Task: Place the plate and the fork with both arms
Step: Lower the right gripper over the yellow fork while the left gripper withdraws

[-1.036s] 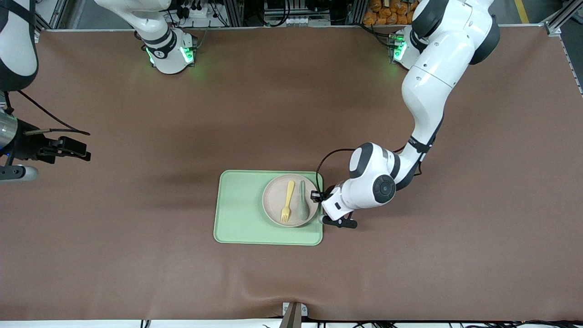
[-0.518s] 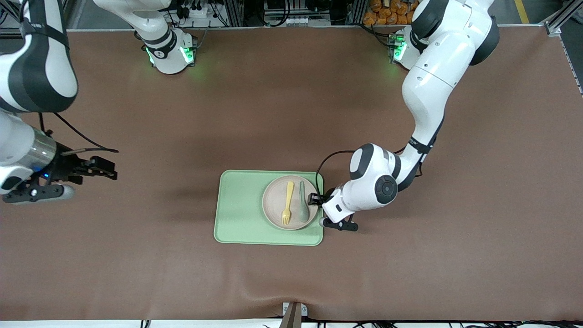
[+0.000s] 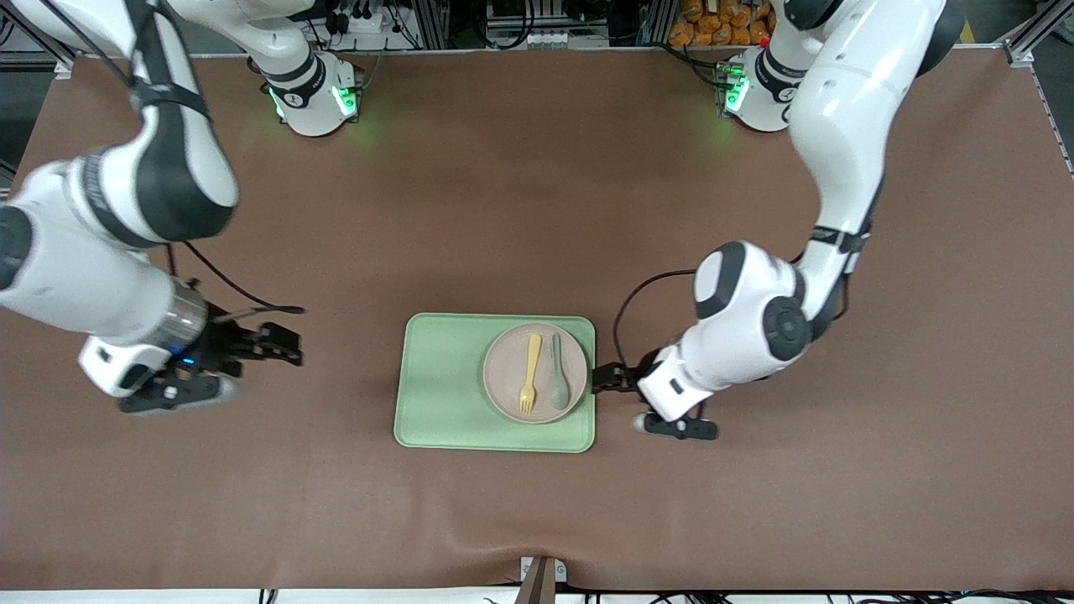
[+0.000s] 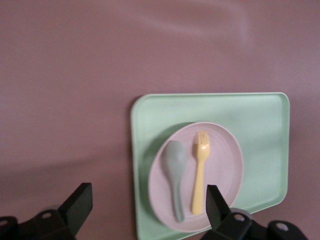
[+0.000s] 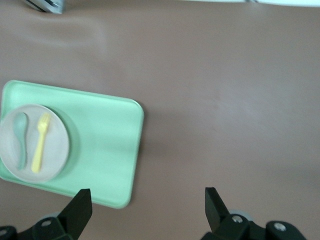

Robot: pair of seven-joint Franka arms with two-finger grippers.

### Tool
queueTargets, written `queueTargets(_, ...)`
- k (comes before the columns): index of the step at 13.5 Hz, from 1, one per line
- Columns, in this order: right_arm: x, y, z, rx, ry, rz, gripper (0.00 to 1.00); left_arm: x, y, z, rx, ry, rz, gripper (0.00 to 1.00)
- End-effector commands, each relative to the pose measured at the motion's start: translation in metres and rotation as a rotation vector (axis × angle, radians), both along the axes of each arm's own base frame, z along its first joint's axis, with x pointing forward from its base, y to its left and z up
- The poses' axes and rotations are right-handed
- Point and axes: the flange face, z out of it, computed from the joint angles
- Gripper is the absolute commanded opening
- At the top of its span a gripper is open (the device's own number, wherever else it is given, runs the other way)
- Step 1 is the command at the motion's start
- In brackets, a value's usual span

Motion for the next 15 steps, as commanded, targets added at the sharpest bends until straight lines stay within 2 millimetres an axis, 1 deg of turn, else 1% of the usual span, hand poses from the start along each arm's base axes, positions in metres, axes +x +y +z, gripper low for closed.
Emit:
queueTargets(1, 0.014, 0.066, -0.028, 0.032, -0.035, -0.032, 1.00, -0.006, 0.051, 0.046, 0.092, 0.010, 0.026, 1.00)
queueTargets(3, 0.008, 0.127, -0.047, 0.042, -0.031, -0.031, 1.00, -0.012, 0.087, 0.082, 0.164, -0.006, 0.032, 1.00)
queueTargets(4, 0.003, 0.149, -0.059, 0.043, -0.018, -0.039, 1.00, -0.016, 0.107, 0.101, 0.184, -0.002, 0.050, 1.00)
queueTargets(5, 0.001, 0.163, -0.067, 0.050, -0.027, -0.044, 1.00, -0.021, 0.122, 0.118, 0.197, 0.016, 0.059, 1.00)
queueTargets(6, -0.003, 0.181, -0.077, 0.059, -0.039, -0.047, 1.00, -0.025, 0.142, 0.135, 0.210, 0.037, 0.076, 1.00)
queueTargets(7, -0.008, 0.196, -0.092, 0.059, -0.022, -0.069, 0.99, -0.032, 0.160, 0.153, 0.229, 0.048, 0.088, 1.00)
queueTargets(8, -0.010, 0.207, -0.105, 0.063, -0.021, -0.081, 0.98, -0.041, 0.171, 0.174, 0.253, 0.050, 0.092, 1.00)
queueTargets(9, -0.012, 0.217, -0.119, 0.067, -0.030, -0.075, 0.98, -0.051, 0.179, 0.191, 0.297, 0.047, 0.090, 1.00)
queueTargets(10, -0.018, 0.233, -0.134, 0.069, -0.030, -0.069, 0.95, -0.063, 0.184, 0.208, 0.355, 0.034, 0.083, 1.00)
queueTargets(11, -0.021, 0.247, -0.143, 0.075, -0.033, -0.086, 0.94, -0.074, 0.197, 0.221, 0.385, 0.037, 0.095, 1.00)
queueTargets(12, -0.024, 0.261, -0.156, 0.075, -0.027, -0.088, 0.90, -0.086, 0.210, 0.234, 0.396, 0.041, 0.102, 1.00)
queueTargets(13, -0.031, 0.282, -0.168, 0.068, -0.027, -0.079, 0.87, -0.097, 0.223, 0.246, 0.404, 0.034, 0.120, 1.00)
queueTargets(14, -0.031, 0.288, -0.183, 0.049, -0.028, -0.087, 0.86, -0.109, 0.234, 0.257, 0.408, 0.025, 0.138, 1.00)
queueTargets(15, -0.036, 0.295, -0.195, 0.025, -0.028, -0.069, 0.84, -0.122, 0.236, 0.265, 0.414, 0.015, 0.134, 1.00)
